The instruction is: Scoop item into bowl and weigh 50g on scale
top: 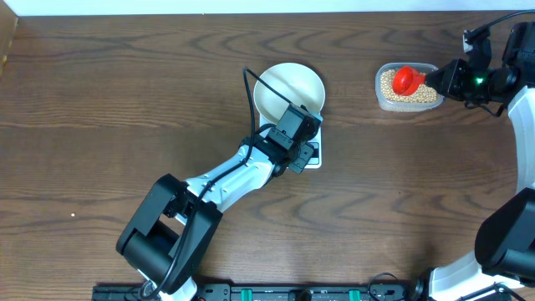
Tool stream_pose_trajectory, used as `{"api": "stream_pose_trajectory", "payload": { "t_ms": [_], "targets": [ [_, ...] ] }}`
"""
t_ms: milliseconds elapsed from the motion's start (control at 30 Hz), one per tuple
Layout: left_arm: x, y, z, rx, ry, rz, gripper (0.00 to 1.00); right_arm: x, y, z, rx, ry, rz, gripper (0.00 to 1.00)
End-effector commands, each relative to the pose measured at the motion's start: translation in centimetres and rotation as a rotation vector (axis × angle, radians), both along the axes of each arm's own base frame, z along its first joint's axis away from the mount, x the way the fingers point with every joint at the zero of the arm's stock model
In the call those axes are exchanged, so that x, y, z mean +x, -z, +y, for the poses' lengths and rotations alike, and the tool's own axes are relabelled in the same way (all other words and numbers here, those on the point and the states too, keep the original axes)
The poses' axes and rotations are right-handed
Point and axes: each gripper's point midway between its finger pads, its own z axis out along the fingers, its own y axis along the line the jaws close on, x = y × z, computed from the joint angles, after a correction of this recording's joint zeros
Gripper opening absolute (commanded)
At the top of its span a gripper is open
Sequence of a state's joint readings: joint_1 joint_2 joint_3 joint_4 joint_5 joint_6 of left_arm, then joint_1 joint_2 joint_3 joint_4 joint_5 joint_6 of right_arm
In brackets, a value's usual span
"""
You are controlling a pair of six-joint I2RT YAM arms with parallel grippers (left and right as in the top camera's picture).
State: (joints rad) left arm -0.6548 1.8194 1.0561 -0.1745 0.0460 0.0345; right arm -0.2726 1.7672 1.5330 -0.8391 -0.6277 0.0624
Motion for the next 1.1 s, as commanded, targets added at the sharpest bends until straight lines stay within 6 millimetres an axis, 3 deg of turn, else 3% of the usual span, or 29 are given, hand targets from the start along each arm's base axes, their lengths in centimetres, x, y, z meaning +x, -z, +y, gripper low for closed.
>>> {"api": "stream_pose_trajectory", "payload": {
  "t_ms": [0, 233, 667, 933, 1067],
  "targets": [
    [1.1, -2.4, -0.4, -0.021, 0.005, -0.063, 0.07, 0.1, -1.3, 0.2, -0.020, -0.018, -0.039, 0.01],
    [0.7, -2.3, -0.1, -0.008, 0.004, -0.044, 0.07, 0.1, -1.3, 0.2, -0.020, -0.018, -0.039, 0.01],
    [-0.7, 2.3, 0.8, 0.059, 0.007, 0.061, 0.07, 0.1, -1.3, 0.2, -0.023, -0.023, -0.041, 0.01],
    [0.2, 1.5, 0.2, 0.032, 0.012, 0.014, 0.07, 0.0, -1.2, 0.2, -0.022, -0.024, -0.035, 0.01],
    [0.9, -0.7, -0.1, 0.008, 0.009, -0.036, 0.07, 0.0, -1.2, 0.2, -0.022, -0.024, -0.035, 0.01]
  ]
}}
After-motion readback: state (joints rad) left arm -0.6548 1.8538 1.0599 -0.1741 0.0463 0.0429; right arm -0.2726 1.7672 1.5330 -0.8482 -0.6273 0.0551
